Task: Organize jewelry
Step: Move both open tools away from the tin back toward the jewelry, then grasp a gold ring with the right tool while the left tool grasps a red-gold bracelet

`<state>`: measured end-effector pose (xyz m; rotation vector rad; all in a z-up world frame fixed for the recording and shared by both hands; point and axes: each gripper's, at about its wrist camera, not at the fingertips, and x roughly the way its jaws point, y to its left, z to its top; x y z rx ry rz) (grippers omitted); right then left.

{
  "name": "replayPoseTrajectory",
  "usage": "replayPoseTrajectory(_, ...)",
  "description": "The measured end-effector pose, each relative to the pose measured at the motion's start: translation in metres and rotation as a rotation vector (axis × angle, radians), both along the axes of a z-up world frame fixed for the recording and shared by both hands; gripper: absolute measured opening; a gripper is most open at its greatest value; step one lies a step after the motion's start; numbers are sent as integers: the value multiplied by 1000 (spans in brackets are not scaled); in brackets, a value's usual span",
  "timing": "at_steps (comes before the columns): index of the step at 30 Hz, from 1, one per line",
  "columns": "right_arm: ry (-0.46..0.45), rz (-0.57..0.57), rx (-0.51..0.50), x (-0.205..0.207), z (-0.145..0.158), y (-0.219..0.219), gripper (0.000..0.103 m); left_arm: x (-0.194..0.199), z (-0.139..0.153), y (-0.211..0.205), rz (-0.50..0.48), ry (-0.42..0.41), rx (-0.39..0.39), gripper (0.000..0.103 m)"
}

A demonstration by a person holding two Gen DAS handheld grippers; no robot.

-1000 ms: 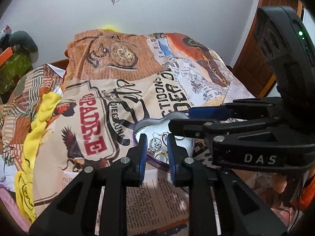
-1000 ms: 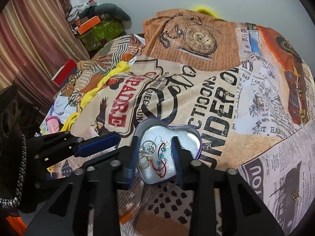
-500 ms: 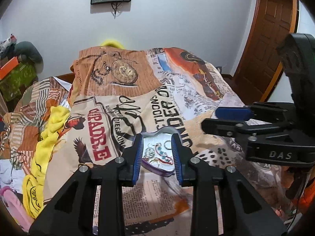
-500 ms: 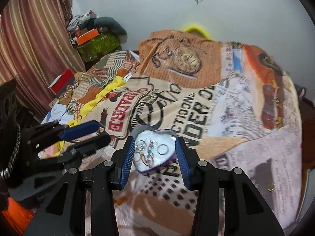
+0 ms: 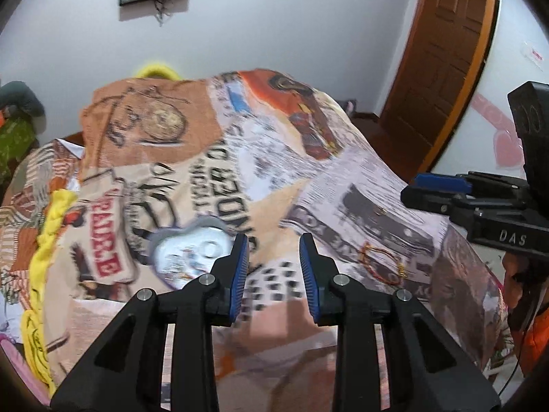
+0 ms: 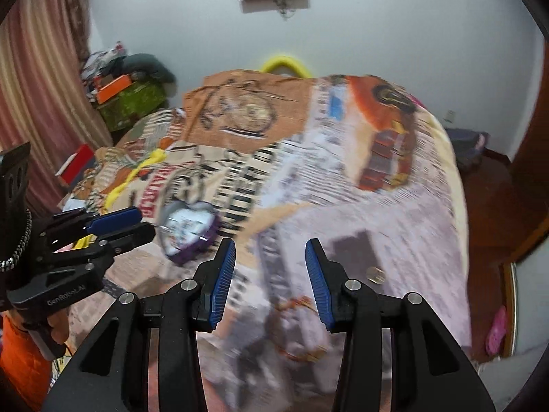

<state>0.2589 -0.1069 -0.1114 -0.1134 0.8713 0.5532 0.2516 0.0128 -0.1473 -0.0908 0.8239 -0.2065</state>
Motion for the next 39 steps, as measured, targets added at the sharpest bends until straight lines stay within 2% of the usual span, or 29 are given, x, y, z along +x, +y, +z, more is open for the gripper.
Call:
replayPoseTrajectory(7,36,-107,-52,7,-21,-60,39,16,-31,-52,-110,105,6,30)
replayPoseTrajectory(17,92,-142,-133,23,-59,-95,39,41,-64,-104,-232,205,70,30)
replayPoseTrajectory(21,107,-126,-122,35,-68,-93,39,49,-72,-102,-226,224,71,29)
replayPoseTrajectory(25,118,-91,-128,46,-79,-82,39,56,-76,-91,-186,227,52,8)
replayPoseTrajectory(28,122,-70,-146,52,-86,-73,39,60,-78,-82,-162,228,12,8)
replayPoseTrajectory(32,122,-60,-166,60,-94,-64,38,60,-79,-78,-142,214,4,8)
replayPoseTrajectory(33,120,-59,-175,61,-96,-63,37,59,-79,-78,-142,212,3,7)
replayPoseTrajectory(36,122,-50,-167,62,-99,-61,24,60,-78,-77,-135,205,3,7)
replayPoseTrajectory(37,126,-47,-163,63,-100,-59,16,60,-78,-77,-132,202,2,7)
replayPoseTrajectory(39,124,-48,-164,63,-100,-57,16,59,-76,-74,-122,198,-3,7)
